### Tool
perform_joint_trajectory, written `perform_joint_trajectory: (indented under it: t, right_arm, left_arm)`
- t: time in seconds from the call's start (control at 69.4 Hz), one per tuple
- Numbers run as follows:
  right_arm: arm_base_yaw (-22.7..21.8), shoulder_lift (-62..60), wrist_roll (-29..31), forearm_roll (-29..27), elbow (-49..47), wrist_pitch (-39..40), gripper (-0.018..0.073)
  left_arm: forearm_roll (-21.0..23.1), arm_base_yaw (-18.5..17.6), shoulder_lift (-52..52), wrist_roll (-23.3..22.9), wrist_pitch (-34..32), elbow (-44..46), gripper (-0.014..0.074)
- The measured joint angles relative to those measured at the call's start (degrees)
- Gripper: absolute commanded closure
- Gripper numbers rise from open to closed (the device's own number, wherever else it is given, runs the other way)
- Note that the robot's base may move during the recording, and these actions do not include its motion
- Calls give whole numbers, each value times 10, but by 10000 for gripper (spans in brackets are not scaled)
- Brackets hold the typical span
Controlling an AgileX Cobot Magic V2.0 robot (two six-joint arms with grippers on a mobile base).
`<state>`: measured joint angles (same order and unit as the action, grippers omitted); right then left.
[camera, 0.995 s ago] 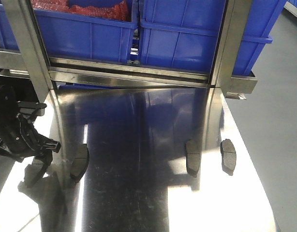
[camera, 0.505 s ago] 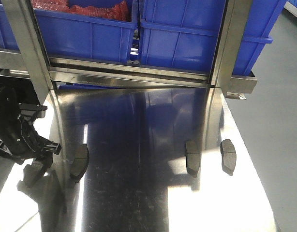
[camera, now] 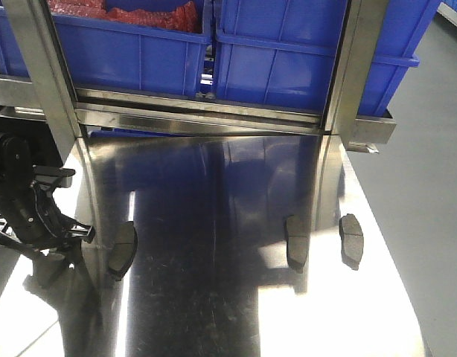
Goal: Move and align brake pads A on conveyor
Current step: 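Close the left gripper on the brake pad and lift it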
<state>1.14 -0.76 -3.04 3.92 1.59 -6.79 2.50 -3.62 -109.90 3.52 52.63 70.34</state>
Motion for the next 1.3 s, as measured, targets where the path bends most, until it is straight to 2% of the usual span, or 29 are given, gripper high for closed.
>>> perform_joint_trajectory:
  t: [0.187,0.317,0.418,0.721,0.951,1.297]
  right_arm:
    - [0,0,0,0,0,0,568]
    - [0,0,0,0,0,0,568]
    - [0,0,0,0,0,0,568]
    - [0,0,0,0,0,0,568]
    - [0,0,0,0,0,0,568]
    - [0,0,0,0,0,0,568]
  left_arm:
    - [0,0,0,0,1,0,66]
    - [0,0,-1,0,1,0,134]
    - [0,0,-1,0,2,0,234]
    - [1,-2,7,0,-14,0,606]
    - [1,-2,53,-1,-28,-1,604]
    - [1,-2,160,-25,-28,-5,604]
